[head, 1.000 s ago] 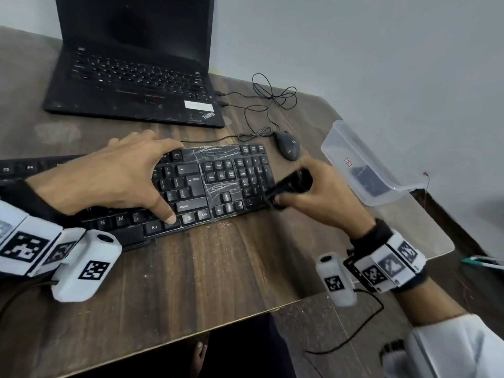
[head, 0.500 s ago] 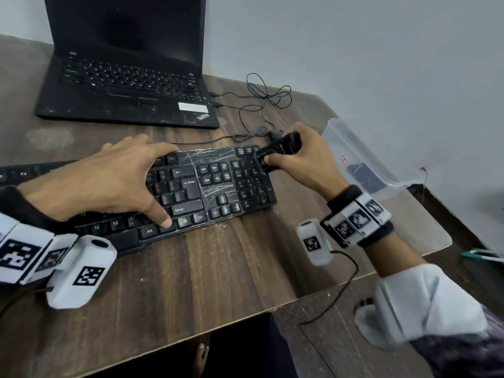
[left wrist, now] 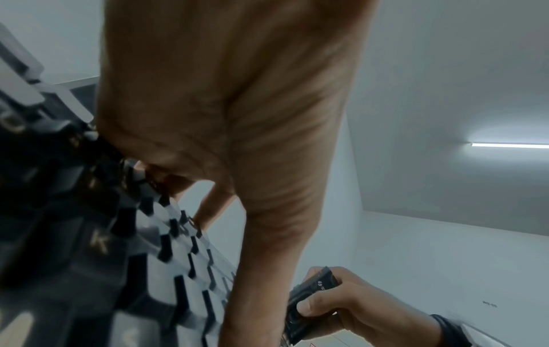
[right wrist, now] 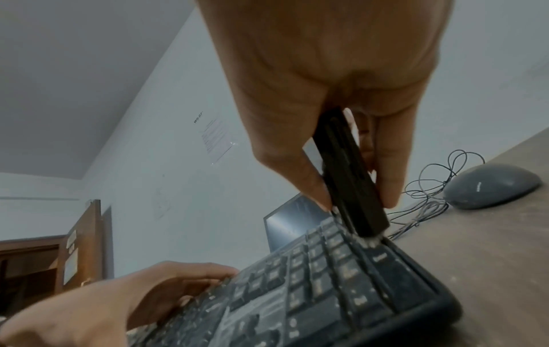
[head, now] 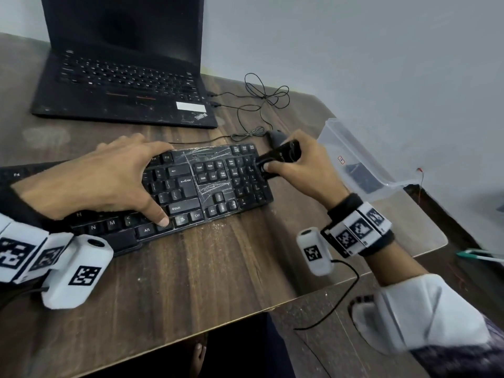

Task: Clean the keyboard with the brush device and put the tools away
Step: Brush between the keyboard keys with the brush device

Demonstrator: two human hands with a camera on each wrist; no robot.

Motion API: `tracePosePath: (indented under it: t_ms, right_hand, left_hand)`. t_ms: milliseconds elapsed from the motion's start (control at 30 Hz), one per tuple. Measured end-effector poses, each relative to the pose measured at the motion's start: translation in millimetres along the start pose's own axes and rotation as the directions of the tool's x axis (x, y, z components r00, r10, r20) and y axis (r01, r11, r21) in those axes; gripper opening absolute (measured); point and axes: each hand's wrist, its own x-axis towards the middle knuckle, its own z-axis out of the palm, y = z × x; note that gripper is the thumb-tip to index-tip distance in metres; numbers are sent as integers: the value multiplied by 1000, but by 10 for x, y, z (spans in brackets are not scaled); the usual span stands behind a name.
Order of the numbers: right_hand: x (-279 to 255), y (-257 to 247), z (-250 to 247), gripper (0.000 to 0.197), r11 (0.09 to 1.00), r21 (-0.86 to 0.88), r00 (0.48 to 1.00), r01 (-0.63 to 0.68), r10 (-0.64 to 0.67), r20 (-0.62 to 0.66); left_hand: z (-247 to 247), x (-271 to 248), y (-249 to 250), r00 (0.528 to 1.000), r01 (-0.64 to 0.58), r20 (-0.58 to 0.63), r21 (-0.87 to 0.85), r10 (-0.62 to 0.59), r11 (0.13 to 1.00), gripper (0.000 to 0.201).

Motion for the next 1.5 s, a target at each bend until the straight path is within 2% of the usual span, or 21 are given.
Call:
tracePosePath:
  t_ms: [67,167,233,333,467,767,833,900,1000,1067,1133,1200,1267,1333,1400,1467,1500]
  right_hand:
    - [-16,16,0,40,1000,-6,1000,3,-3,-11]
    - [-205,113,-124,38,987,-157,980,-29,59,189]
    - [-277,154,-187,36,978,-204,964,-50,101,245]
    - [-170,97,-126,36,990,-137,992,-17,35,124]
    - [176,-105,62,36,999,-33,1000,13,-13,-3]
    - [269,-36,83,39,989,137,992,53,-37,-120]
    - [263,-95,22,38,996,81,998,32,-28,-54]
    - [194,-92,-71,36,1000,-24,994,3,0,105]
    - [-34,-14,-220,31,987,-155,954,-35,79,289]
    - [-145,8,-274,31,977,-213,936,-30,102,338]
    - [-147,-26,-270,31,989,-144,954,-45,86,287]
    - [-81,-66,-214,33,996,-86,993,-37,46,108]
    - [-79,-145,-117,36,995,-103,999,-12,8,-38]
    - [-209,-196,24,36,993,-115,998,41,-46,-40]
    - [-392,-251,148,36,994,-42,993,102,-99,56]
    - [-482,-276,194,37,995,29,987,93,-96,127]
    - [-463,-243,176,37,997,11,991,75,-76,106]
  left_hand:
    - [-8,-9,13,1000,-5,0,-2,5,1000,142]
    - [-25,-20,41,1000,2,2,-19,-2,1000,141]
    - [-26,-24,48,1000,1,0,-23,-1,1000,141]
    - [-18,-19,46,1000,-8,-4,-17,7,1000,140]
    - [-4,11,-6,1000,-6,-10,14,6,1000,144]
    - [3,27,-4,1000,-17,-2,7,17,1000,144]
    - [3,35,-2,1000,-24,-3,8,24,1000,144]
    - [0,34,2,1000,-27,-3,5,27,1000,145]
    - [-7,19,16,1000,-15,-8,-10,15,1000,143]
    - [-10,4,36,1000,-11,-11,-8,11,1000,142]
    - [-9,7,43,1000,-16,-8,4,16,1000,142]
    - [1,13,24,1000,-19,-4,8,19,1000,144]
    - [7,14,13,1000,-11,-2,2,11,1000,146]
    - [2,10,27,1000,-6,-1,-2,6,1000,145]
    - [1,-1,34,1000,1,4,-14,-1,1000,143]
    - [4,-2,21,1000,2,11,-24,-1,1000,142]
    - [6,8,13,1000,0,11,-25,0,1000,143]
